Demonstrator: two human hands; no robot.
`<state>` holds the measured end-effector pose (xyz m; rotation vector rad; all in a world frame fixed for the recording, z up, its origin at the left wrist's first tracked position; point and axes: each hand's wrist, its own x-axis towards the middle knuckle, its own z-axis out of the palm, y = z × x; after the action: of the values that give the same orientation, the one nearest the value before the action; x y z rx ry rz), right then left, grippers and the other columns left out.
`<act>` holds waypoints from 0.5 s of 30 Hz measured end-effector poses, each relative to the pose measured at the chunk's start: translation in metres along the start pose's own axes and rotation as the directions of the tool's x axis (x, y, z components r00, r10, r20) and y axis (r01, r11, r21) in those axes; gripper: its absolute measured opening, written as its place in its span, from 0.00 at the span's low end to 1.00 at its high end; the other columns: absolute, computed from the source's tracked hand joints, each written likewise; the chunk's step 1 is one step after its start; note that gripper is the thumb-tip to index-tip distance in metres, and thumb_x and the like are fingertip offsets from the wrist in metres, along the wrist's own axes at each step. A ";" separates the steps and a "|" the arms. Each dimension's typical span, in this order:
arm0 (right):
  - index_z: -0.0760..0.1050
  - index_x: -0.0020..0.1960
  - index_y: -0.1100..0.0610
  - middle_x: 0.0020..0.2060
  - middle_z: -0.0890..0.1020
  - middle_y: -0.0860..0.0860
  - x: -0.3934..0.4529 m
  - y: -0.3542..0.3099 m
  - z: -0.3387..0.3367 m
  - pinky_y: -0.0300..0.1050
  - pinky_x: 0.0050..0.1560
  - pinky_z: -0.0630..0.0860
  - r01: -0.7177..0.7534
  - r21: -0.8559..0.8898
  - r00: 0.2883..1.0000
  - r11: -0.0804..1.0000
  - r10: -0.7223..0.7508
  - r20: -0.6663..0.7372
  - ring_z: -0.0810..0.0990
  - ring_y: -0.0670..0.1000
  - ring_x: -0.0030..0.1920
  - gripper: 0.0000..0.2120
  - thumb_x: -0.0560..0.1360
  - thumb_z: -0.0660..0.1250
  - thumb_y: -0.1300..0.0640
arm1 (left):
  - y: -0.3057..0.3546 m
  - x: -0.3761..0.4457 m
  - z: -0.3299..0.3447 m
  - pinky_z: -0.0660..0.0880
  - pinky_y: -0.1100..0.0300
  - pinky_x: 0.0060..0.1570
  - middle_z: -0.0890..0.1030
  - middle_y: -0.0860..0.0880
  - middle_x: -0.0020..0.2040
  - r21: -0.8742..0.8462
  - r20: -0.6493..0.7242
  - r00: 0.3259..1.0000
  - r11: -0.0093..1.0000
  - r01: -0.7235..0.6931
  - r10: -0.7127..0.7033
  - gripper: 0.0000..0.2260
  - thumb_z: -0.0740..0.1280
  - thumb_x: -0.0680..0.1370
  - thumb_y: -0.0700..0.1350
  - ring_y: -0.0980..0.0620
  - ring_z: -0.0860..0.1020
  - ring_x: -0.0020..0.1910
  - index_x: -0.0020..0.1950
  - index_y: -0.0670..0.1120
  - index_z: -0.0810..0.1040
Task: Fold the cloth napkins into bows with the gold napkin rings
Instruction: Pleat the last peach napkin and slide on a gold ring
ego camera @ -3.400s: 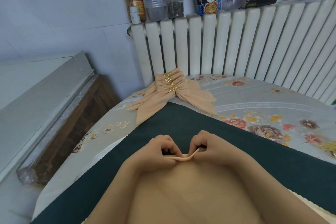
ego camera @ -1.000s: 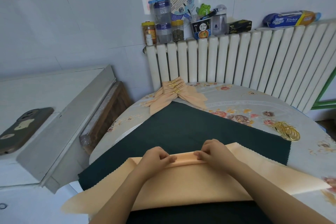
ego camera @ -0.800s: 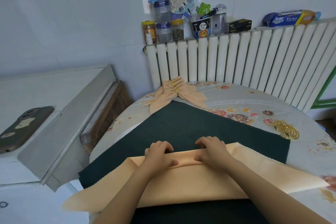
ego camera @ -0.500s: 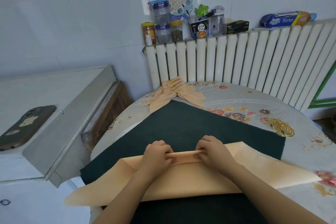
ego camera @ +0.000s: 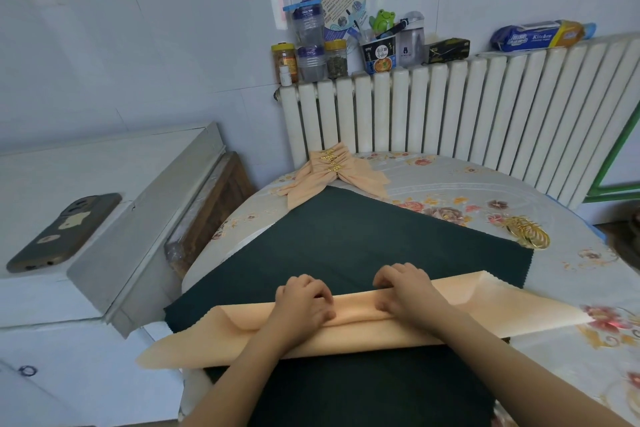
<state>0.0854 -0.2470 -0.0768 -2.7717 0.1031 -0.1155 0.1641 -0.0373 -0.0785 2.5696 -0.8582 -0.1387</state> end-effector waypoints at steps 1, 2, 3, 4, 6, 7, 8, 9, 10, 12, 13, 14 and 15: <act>0.71 0.61 0.46 0.57 0.74 0.45 -0.001 -0.001 0.000 0.42 0.61 0.61 -0.023 0.005 1.000 1.000 0.023 0.015 0.69 0.48 0.60 0.15 0.75 0.64 0.49 | 0.002 0.001 -0.002 0.60 0.60 0.59 0.73 0.57 0.53 -0.014 0.016 0.999 0.999 0.039 -0.039 0.12 0.70 0.73 0.51 0.57 0.68 0.56 0.56 0.55 0.74; 0.71 0.62 0.46 0.57 0.74 0.45 -0.001 -0.001 0.000 0.43 0.62 0.61 -0.028 -0.006 0.999 1.000 0.028 0.024 0.69 0.48 0.60 0.15 0.76 0.63 0.48 | 0.002 0.003 -0.003 0.59 0.61 0.58 0.74 0.57 0.52 -0.033 0.034 0.997 0.997 0.071 -0.070 0.15 0.70 0.73 0.51 0.57 0.69 0.56 0.59 0.56 0.72; 0.73 0.61 0.47 0.56 0.75 0.45 -0.003 -0.002 -0.001 0.43 0.62 0.60 -0.015 -0.027 1.000 1.000 0.015 0.019 0.70 0.48 0.60 0.14 0.76 0.63 0.48 | 0.003 0.004 -0.004 0.58 0.62 0.58 0.74 0.57 0.50 -0.032 0.045 0.996 0.997 0.074 -0.072 0.16 0.69 0.74 0.51 0.56 0.69 0.55 0.59 0.56 0.72; 0.75 0.58 0.47 0.55 0.75 0.46 -0.004 -0.002 -0.001 0.42 0.61 0.60 0.005 -0.046 1.000 0.999 -0.005 -0.001 0.70 0.47 0.58 0.12 0.76 0.63 0.48 | 0.004 0.004 -0.005 0.58 0.62 0.58 0.74 0.57 0.49 0.002 0.036 0.998 0.999 0.041 -0.041 0.13 0.69 0.74 0.51 0.56 0.70 0.55 0.58 0.56 0.75; 0.77 0.54 0.49 0.52 0.75 0.45 -0.008 -0.005 -0.003 0.40 0.59 0.61 0.042 -0.058 0.996 0.997 -0.047 -0.073 0.71 0.47 0.56 0.09 0.76 0.63 0.50 | 0.006 0.000 -0.006 0.59 0.61 0.60 0.73 0.57 0.46 0.056 -0.001 1.000 0.998 -0.023 0.023 0.06 0.68 0.74 0.50 0.57 0.70 0.53 0.51 0.53 0.80; 0.78 0.53 0.50 0.51 0.76 0.45 -0.011 -0.005 -0.004 0.39 0.57 0.62 0.062 -0.048 0.992 0.997 -0.067 -0.107 0.71 0.46 0.55 0.08 0.76 0.64 0.51 | 0.007 -0.004 -0.006 0.61 0.60 0.59 0.72 0.57 0.46 0.058 -0.028 0.998 0.997 -0.049 0.050 0.05 0.68 0.74 0.49 0.58 0.70 0.52 0.48 0.52 0.80; 0.78 0.51 0.50 0.51 0.77 0.45 -0.014 -0.005 -0.004 0.38 0.55 0.63 0.081 -0.031 0.988 0.996 -0.085 -0.126 0.72 0.47 0.54 0.07 0.75 0.64 0.52 | 0.007 -0.009 -0.006 0.64 0.61 0.57 0.72 0.58 0.46 0.040 -0.055 0.996 0.997 -0.071 0.073 0.04 0.68 0.74 0.48 0.58 0.70 0.51 0.47 0.52 0.80; 0.78 0.50 0.51 0.50 0.78 0.44 -0.018 -0.005 -0.005 0.38 0.53 0.65 0.102 -0.012 0.987 0.995 -0.103 -0.126 0.74 0.47 0.54 0.07 0.75 0.64 0.53 | 0.007 -0.014 -0.006 0.67 0.63 0.53 0.72 0.58 0.47 0.012 -0.072 0.994 0.996 -0.086 0.087 0.03 0.67 0.74 0.48 0.59 0.70 0.50 0.47 0.51 0.79; 0.78 0.50 0.51 0.50 0.78 0.44 -0.026 -0.005 -0.007 0.38 0.52 0.66 0.117 0.005 0.988 0.993 -0.115 -0.105 0.74 0.47 0.53 0.06 0.75 0.63 0.53 | 0.008 -0.022 -0.006 0.68 0.64 0.49 0.72 0.58 0.47 -0.012 -0.072 0.992 0.995 -0.103 0.101 0.03 0.67 0.75 0.48 0.59 0.71 0.49 0.47 0.51 0.77; 0.75 0.51 0.49 0.51 0.79 0.43 -0.038 -0.005 -0.009 0.39 0.53 0.70 0.137 0.030 0.990 0.990 -0.135 -0.042 0.75 0.46 0.54 0.06 0.76 0.62 0.49 | 0.009 -0.038 -0.008 0.68 0.67 0.48 0.73 0.59 0.49 -0.022 -0.026 0.991 0.991 -0.130 0.129 0.05 0.65 0.76 0.50 0.60 0.72 0.49 0.50 0.52 0.75; 0.74 0.52 0.48 0.52 0.79 0.42 -0.045 -0.005 -0.009 0.40 0.54 0.71 0.135 0.043 0.991 0.990 -0.134 -0.006 0.75 0.45 0.54 0.08 0.76 0.62 0.46 | 0.010 -0.045 -0.008 0.68 0.67 0.49 0.74 0.60 0.51 -0.011 -0.001 0.990 0.990 -0.143 0.143 0.07 0.65 0.76 0.52 0.60 0.73 0.50 0.53 0.53 0.74; 0.73 0.52 0.46 0.53 0.78 0.42 -0.050 -0.006 -0.009 0.41 0.54 0.72 0.126 0.055 0.992 0.991 -0.127 0.025 0.75 0.44 0.54 0.09 0.76 0.61 0.44 | 0.011 -0.052 -0.008 0.68 0.68 0.52 0.75 0.60 0.54 0.000 0.008 0.988 0.988 -0.156 0.156 0.10 0.64 0.77 0.54 0.61 0.73 0.53 0.57 0.54 0.73; 0.72 0.52 0.46 0.55 0.78 0.41 -0.056 -0.006 -0.008 0.41 0.54 0.73 0.113 0.066 0.992 0.991 -0.116 0.051 0.75 0.44 0.53 0.10 0.77 0.60 0.42 | 0.011 -0.058 -0.007 0.66 0.69 0.56 0.75 0.61 0.57 0.010 0.010 0.985 0.985 -0.172 0.172 0.13 0.62 0.77 0.56 0.62 0.72 0.56 0.61 0.56 0.72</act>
<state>0.0295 -0.2391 -0.0709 -2.7150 -0.0727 -0.0716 0.1129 -0.0086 -0.0698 2.4929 -1.0817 -0.0947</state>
